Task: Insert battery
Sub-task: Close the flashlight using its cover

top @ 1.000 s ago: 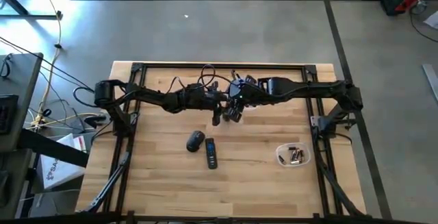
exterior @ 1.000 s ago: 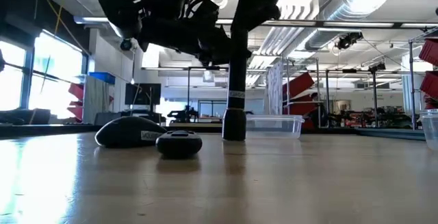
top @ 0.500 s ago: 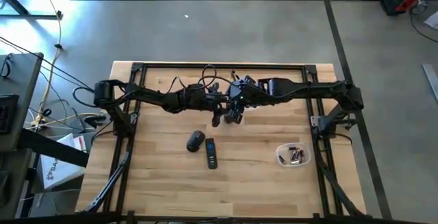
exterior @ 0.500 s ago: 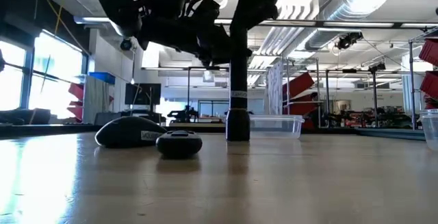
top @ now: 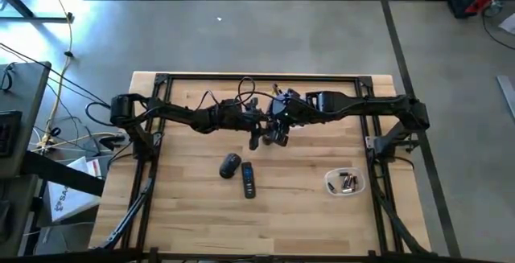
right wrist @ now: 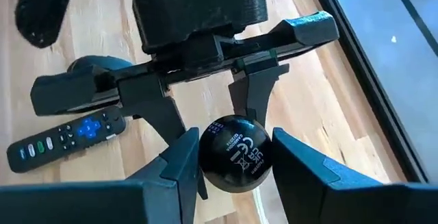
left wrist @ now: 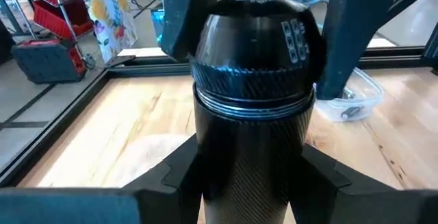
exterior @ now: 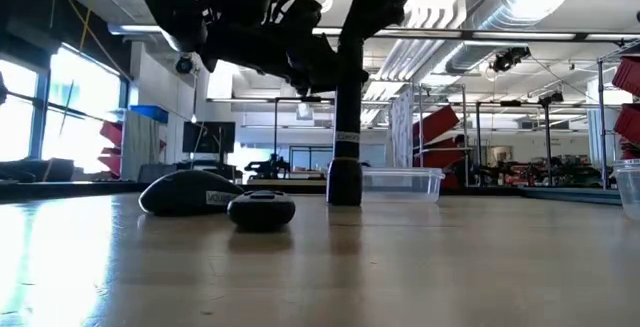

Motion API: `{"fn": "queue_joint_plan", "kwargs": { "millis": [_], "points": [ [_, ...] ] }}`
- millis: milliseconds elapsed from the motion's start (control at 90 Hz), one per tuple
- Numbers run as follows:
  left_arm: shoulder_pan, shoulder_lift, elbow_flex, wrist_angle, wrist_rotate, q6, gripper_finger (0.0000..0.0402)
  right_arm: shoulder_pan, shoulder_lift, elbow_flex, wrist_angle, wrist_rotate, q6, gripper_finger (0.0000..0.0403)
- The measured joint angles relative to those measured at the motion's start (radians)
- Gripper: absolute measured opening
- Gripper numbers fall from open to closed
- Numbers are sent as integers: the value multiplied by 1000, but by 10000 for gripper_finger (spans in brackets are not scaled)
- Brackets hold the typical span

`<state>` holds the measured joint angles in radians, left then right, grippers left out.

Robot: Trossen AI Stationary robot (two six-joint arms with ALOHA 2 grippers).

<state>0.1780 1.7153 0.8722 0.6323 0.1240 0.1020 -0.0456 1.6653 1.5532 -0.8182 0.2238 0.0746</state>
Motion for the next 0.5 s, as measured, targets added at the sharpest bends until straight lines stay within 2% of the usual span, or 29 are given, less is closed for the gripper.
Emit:
{"fn": "queue_joint_plan", "kwargs": {
  "millis": [122, 344, 500],
  "points": [
    [-7, 0, 0, 1, 5, 0, 140, 0, 0, 0, -2, -8, -52, 146],
    [-22, -7, 5, 23, 17, -5, 140, 0, 3, 0, -12, -39, -114, 204],
    [-24, -6, 4, 18, 16, -3, 140, 0, 1, 0, -15, -52, -153, 219]
  ]
}}
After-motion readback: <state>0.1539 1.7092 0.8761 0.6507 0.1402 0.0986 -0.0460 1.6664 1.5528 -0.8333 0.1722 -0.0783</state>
